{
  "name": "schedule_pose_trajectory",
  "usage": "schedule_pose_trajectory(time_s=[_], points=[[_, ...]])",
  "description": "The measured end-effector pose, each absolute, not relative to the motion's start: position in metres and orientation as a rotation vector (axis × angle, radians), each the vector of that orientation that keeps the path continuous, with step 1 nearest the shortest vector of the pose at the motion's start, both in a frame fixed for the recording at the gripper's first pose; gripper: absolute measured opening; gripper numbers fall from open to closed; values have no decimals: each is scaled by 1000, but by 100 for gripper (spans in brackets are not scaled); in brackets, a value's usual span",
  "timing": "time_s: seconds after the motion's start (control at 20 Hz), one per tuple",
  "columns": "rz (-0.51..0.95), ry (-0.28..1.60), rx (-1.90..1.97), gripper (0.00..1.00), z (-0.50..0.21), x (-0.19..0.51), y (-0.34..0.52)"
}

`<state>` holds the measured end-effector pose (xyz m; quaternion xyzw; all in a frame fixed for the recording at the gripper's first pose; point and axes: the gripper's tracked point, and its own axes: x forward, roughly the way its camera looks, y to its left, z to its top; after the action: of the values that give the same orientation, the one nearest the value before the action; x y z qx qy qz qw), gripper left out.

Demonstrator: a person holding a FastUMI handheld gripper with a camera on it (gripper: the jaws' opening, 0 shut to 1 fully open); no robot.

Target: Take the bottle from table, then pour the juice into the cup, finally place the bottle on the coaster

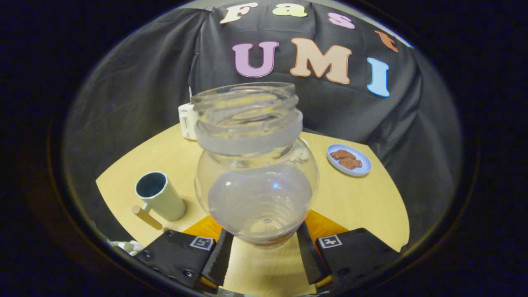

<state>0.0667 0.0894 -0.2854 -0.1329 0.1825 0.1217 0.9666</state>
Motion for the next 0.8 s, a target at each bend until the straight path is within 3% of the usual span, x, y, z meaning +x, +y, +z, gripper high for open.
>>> schedule_pose_trajectory(time_s=[0.8], points=[[8, 267, -669, 76, -249, 58, 142]])
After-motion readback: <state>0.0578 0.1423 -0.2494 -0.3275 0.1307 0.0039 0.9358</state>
